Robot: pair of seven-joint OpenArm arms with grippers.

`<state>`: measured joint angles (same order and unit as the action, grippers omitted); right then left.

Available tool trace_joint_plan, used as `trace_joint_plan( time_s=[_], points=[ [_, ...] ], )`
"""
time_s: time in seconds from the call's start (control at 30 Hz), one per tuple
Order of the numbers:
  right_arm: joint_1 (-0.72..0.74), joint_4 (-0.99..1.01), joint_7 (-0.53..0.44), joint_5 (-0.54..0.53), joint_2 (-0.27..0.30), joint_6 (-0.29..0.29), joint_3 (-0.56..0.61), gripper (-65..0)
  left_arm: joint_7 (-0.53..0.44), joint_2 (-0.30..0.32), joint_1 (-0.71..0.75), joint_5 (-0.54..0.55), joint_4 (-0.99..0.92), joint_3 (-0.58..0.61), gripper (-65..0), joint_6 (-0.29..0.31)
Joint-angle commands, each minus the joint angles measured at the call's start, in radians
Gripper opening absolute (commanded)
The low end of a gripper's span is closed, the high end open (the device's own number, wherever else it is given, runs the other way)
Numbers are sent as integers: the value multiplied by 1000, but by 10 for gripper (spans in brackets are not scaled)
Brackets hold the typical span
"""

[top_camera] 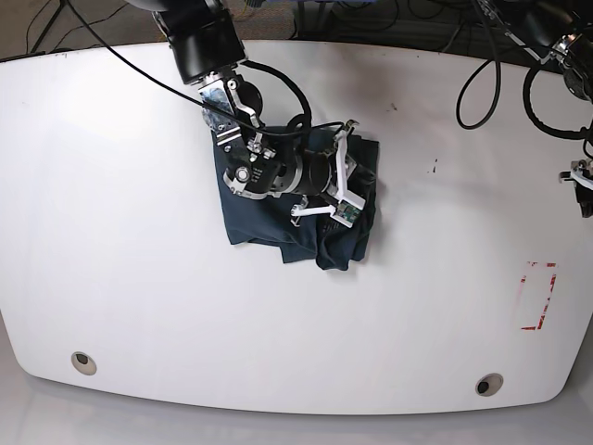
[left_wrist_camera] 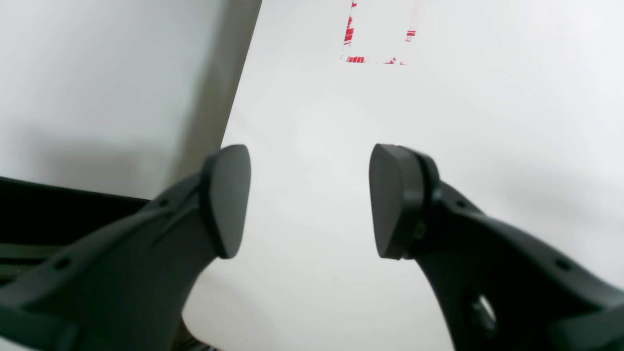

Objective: Layout the t-shirt on the table in an organized manner, then fold the t-shirt properly
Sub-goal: 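Flip the folded bundle over with the right gripper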

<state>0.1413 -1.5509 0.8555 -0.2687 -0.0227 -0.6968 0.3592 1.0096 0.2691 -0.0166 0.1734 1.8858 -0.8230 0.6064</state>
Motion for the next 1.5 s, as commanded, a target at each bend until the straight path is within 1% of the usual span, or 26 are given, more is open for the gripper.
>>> trace_joint_plan(
  time_s=[0.0, 0.13, 0.27, 0.4, 0.63, 0.7, 0.8, 0.83, 0.87, 0.9, 1.0, 1.03, 1.07, 1.13, 1.3, 1.37, 1.47],
  points=[
    [19, -26, -29, -19, -6, -1, -2, -549, -16, 17, -12, 7, 16, -3, -290, -3],
    [14, -69, -28, -19, -7, -1, 1, -574, -16, 17, -12, 7, 16, -3, -290, -3],
    [7, -127, -26, -20, -7, -1, 48, -595, -16, 17, -10, 7, 16, -3, -290, -3],
    [4, -159, -26, -20, -7, -1, 76, -595, -16, 17, 5, 7, 18, -3, -290, -3],
    [8, -127, -26, -14, -7, -1, 151, -583, -16, 17, 10, 7, 18, -2, -290, -3],
    [10, -110, -26, -16, -9, -1, 151, -539, -16, 17, 10, 7, 18, 0, -290, -3],
    [5, -93, -28, -13, -27, -1, 146, -414, -16, 17, 10, 7, 18, 3, -290, -3],
    [4, -92, -28, -13, -30, -1, 145, -350, -15, 17, 10, 7, 18, 3, -290, -3],
    [4, -92, -28, -13, -32, -1, 145, -309, -15, 17, 10, 7, 18, 4, -290, -3],
    [2, -92, -28, -13, -32, -1, 145, -243, -15, 15, 11, 7, 18, 4, -290, -3],
    [2, -109, -28, -14, -32, -1, 145, -109, -15, 14, 11, 7, 18, 6, -290, -1],
    [2, -116, -28, -17, -32, -1, 145, -78, -15, 9, 13, 7, 18, 8, -290, -1],
    [2, -132, -28, -19, -32, -1, 145, -32, -15, 2, 16, 7, 18, 12, -290, -1],
    [2, -170, -28, -17, -32, -1, 143, 0, -15, -4, 17, 7, 21, 26, -290, -1],
    [2, -251, -28, -16, -16, -1, 87, 0, -11, -11, 34, 8, 22, 70, -290, -1],
    [4, -262, -28, -19, -13, -1, 53, 0, -11, -32, 51, 15, 22, 98, -290, -1],
    [7, -262, -28, -16, -9, -1, -25, 0, -13, -61, 79, 51, 25, 161, -290, -1]
  ],
)
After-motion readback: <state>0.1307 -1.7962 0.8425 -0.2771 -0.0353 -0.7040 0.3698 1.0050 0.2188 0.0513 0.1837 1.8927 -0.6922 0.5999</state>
